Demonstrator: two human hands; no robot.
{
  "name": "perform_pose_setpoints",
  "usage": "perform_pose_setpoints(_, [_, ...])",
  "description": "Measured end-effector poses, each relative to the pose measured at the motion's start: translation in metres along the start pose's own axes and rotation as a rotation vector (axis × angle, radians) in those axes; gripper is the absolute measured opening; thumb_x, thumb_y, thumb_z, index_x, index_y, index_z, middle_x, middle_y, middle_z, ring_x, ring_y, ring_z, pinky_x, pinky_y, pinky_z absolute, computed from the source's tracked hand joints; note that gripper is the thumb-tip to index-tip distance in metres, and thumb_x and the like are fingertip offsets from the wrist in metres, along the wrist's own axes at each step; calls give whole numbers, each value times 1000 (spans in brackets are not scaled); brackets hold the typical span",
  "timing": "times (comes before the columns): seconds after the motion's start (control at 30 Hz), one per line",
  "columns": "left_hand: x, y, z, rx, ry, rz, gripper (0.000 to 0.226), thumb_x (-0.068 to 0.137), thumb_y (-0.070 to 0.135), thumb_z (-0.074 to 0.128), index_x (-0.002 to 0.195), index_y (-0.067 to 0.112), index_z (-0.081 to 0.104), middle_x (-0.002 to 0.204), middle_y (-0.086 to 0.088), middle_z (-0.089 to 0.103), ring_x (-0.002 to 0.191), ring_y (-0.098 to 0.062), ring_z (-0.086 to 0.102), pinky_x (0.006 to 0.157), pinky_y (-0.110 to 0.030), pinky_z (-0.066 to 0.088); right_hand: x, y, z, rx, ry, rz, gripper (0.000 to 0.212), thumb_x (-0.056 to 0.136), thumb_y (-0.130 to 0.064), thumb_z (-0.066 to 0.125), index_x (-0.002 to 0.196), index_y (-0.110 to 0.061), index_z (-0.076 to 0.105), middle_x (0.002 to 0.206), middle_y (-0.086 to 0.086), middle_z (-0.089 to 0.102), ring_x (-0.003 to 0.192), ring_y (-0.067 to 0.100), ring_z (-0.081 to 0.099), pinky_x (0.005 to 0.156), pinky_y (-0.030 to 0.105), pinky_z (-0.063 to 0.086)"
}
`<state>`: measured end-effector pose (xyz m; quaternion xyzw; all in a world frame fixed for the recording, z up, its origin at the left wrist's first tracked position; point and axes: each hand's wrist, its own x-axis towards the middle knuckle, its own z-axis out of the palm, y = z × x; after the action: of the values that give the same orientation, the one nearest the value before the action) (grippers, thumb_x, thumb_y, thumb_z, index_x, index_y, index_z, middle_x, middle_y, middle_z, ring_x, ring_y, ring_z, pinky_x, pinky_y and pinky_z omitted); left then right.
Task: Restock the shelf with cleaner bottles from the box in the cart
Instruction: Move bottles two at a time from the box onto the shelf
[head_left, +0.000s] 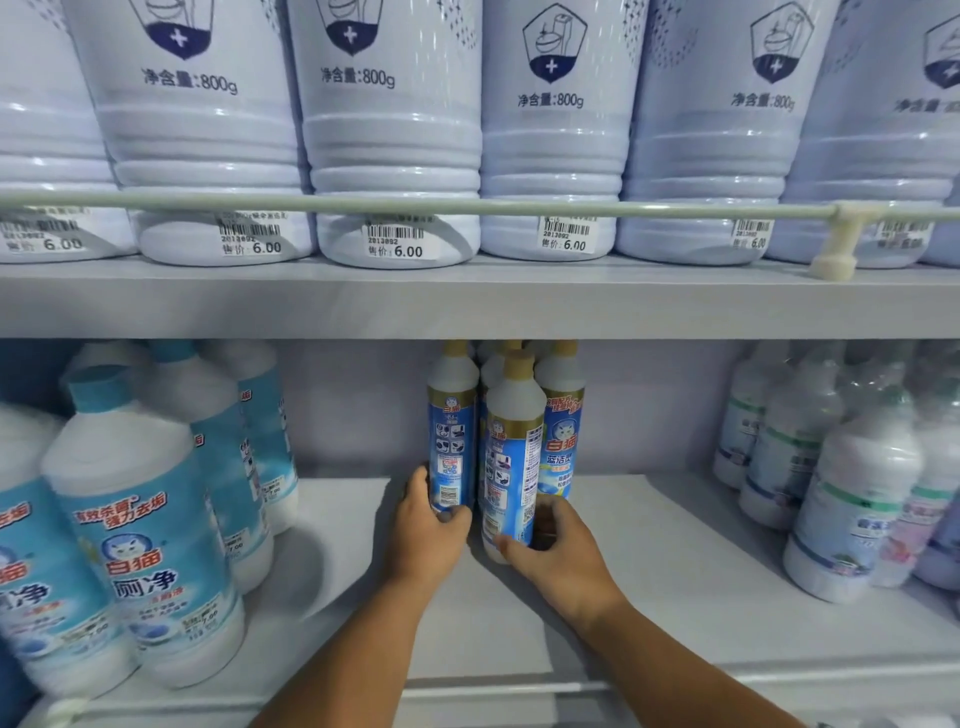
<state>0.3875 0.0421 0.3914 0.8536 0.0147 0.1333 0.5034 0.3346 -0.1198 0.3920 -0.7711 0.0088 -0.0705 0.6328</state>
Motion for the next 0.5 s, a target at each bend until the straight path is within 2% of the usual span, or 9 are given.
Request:
perform_pose_setpoints(0.07, [0,-1,-1,-32,-20,-21,41,83,16,73,120,21,56,109,4,67,88,-8,64,58,-11,44,-1,-1,0,11,11,17,51,73,-18,89,112,-19,56,106,-7,70,91,-3,68,74,16,56])
perform_pose_setpoints(0.13, [0,-2,-1,-48,-11,-18,42,81,15,77,119,20,57,107,5,67,89,-8,66,59,-10,45,-1,-2,1,9,16,19,50,73,-17,89,111,-17,56,104,-6,70,89,-4,67,70,15,55])
perform_pose_setpoints(0.27, [4,-6,0,-24,45,24,48,75,17,81,117,18,58,105,0,65,89,-13,67,67,-20,54,0,-1,1,-35,30,-23,44,76,-23,86,110,-25,59,105,-10,69,92,-4,66,78,17,56])
perform_pose_setpoints(0.33, [4,-4,0,-7,63,32,49,75,16,79,119,17,58,108,-2,61,93,-17,64,71,-24,55,0,-1,2,-36,13,-34,45,76,-24,86,112,-29,59,108,-12,69,96,-2,67,86,23,58])
perform_pose_setpoints(0.4, [2,-2,-1,-11,40,25,46,78,15,77,119,18,57,107,1,59,89,-12,62,65,-16,51,-1,-1,2,-29,-1,-24,47,76,-24,86,113,-30,58,108,-14,69,97,-2,67,87,25,58])
perform_pose_setpoints(0.47, [0,-1,-2,-38,-2,10,40,83,11,73,117,19,56,101,7,60,80,-1,59,52,-6,45,-1,-2,2,-22,-6,-2,50,75,-24,87,114,-29,56,107,-14,68,94,-5,66,78,18,58])
perform_pose_setpoints(0.5, [-1,-1,-2,-53,-10,10,39,84,9,72,118,19,56,100,8,60,78,2,58,51,-4,44,-1,-1,2,-28,1,2,51,74,-25,88,113,-29,55,108,-13,68,94,-5,66,76,16,57])
